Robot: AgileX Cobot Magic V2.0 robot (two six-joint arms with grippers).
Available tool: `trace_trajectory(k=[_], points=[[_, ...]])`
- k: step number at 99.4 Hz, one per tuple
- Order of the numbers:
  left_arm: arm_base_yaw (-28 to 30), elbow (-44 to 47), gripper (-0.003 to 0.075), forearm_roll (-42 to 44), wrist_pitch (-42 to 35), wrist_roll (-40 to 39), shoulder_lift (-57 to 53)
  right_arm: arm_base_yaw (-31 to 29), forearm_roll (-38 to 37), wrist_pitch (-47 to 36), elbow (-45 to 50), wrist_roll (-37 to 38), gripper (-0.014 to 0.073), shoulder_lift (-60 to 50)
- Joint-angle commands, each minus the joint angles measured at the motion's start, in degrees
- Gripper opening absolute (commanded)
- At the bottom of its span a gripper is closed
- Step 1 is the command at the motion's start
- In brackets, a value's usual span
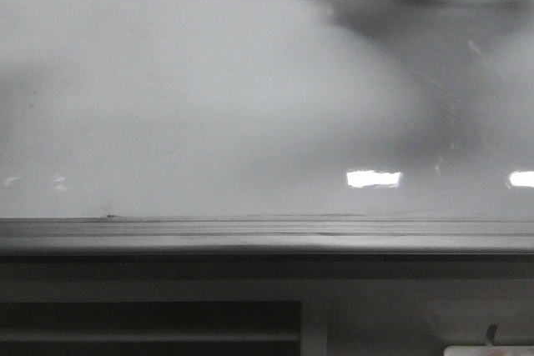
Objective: Write number 2 on whiteboard
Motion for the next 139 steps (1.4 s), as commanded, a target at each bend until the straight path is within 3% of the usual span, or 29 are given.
trace_trajectory(k=[1,30,65,88,97,111,119,139], points=[[0.14,-1.52,-0.0020,-1.39,-3.26,-0.62,-0.29,-0.44,0.67,-6.68,-0.35,-0.07,-0.0046,-3.05],[0.14,-1.52,-0.0020,-1.39,-3.26,-0.62,-0.29,-0.44,-0.57,-8.14,8.57,3.21,-0.0046,-10.14],[0.14,-1.52,-0.0020,-1.83,-3.26,-0.62,-0.29,-0.44,1.91,2.04,9.51,1.97,-0.0046,-3.02],[0.14,-1.52,-0.0020,-1.83,-3.26,-0.62,-0.29,-0.44,1.01,-0.53,9.41,2.46,-0.0046,-3.38],[0.14,-1.52,-0.0020,-1.97,-3.26,-0.62,-0.29,-0.44,-4.95,-2.84,9.52,8.43,-0.0046,-6.11],[0.14,-1.52,-0.0020,-2.06,-3.26,-0.62,-0.29,-1.77,-25.61,-2.62,9.52,28.37,-0.0046,-11.17],[0.14,-1.52,-0.0020,-2.06,-3.26,-0.62,-0.29,-3.40,-34.77,-0.41,9.52,35.38,-0.0046,-14.40],[0.14,-1.52,-0.0020,-3.72,-3.03,-0.62,-0.29,-4.15,-32.43,9.27,8.16,36.01,-0.0046,-22.36]])
